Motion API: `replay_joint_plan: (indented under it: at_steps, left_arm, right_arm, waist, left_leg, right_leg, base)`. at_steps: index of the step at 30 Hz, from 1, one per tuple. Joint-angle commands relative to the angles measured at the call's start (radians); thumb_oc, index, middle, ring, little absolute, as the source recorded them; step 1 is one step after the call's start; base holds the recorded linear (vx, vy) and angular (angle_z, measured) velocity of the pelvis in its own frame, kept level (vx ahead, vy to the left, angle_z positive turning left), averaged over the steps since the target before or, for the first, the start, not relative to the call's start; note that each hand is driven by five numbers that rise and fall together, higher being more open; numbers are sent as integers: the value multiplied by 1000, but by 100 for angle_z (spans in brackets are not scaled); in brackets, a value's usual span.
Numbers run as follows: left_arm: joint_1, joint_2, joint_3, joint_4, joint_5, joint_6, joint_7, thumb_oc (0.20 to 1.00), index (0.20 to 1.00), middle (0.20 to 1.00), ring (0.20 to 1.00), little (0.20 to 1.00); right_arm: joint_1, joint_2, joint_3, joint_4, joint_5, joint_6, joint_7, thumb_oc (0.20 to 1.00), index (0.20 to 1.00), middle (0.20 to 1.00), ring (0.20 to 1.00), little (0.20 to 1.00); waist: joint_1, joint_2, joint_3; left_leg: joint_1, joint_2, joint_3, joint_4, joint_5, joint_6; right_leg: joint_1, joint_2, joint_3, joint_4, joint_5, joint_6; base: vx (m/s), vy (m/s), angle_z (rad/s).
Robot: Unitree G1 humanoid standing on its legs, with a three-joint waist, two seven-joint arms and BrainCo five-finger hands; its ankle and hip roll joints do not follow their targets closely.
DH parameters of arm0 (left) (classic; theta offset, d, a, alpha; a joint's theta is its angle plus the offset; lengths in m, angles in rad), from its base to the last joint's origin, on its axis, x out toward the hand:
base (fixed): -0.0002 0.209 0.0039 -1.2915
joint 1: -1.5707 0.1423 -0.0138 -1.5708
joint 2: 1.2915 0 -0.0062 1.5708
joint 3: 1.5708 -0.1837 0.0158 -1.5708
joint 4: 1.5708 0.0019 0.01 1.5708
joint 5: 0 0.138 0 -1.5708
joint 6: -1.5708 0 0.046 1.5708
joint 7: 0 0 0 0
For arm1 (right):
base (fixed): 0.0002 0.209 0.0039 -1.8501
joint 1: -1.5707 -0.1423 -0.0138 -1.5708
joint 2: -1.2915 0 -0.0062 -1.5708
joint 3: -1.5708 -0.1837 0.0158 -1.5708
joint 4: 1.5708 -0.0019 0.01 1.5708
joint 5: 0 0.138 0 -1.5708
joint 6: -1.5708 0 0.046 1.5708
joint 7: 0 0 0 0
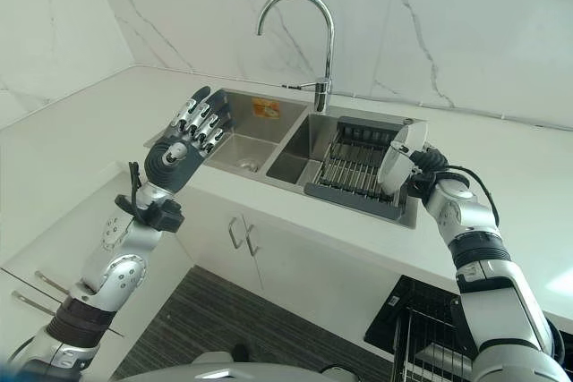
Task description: Place the dishes in the dishwasher.
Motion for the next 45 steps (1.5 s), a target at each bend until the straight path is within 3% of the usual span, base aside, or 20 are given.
replay_joint_plan:
  at_steps: [1, 17, 30, 45]
  left_arm:
    - [-56, 49, 41, -45, -33, -38, 10, 1000, 1000, 1000, 1000, 1000]
    - [-43, 47, 37, -51, -37, -51, 14, 1000, 1000, 1000, 1000, 1000]
    - [-41, 43, 44, -50, -39, -53, 19, 1000, 1000, 1000, 1000, 1000]
    - [11, 43, 73, -72, -35, -53, 5, 1000, 1000, 1000, 1000, 1000]
  right_arm:
    - [-152, 14, -22, 22, -17, -73, -24, 200, 200, 200, 200, 200]
    - [-138, 50, -44, 28, -25, -130, -145, 200, 200, 200, 200, 200]
    - [-114, 49, -49, -22, -28, -149, -150, 200, 200, 200, 200, 200]
    - [-32, 50, -167, -350, 89, -240, -209, 200, 200, 200, 200, 200]
  waist:
    - [-2, -70, 49]
    - [16, -66, 56]
    - [7, -65, 54]
    - [-31, -65, 55]
  left_leg:
    - [54, -13, 61, 192, -316, -8]
    - [47, -14, 49, 192, -312, -12]
    - [47, -6, 58, 192, -309, -17]
    - [56, 0, 80, 192, -316, -15]
  right_leg:
    - [61, 41, 5, -246, 180, 62]
    - [67, 33, -16, -246, 178, 62]
    - [61, 28, -12, -246, 182, 66]
    - [49, 31, 15, -246, 186, 71]
  base:
    - [10, 11, 5]
    - [-9, 10, 6]
    - [-20, 7, 3]
    - [-2, 5, -5]
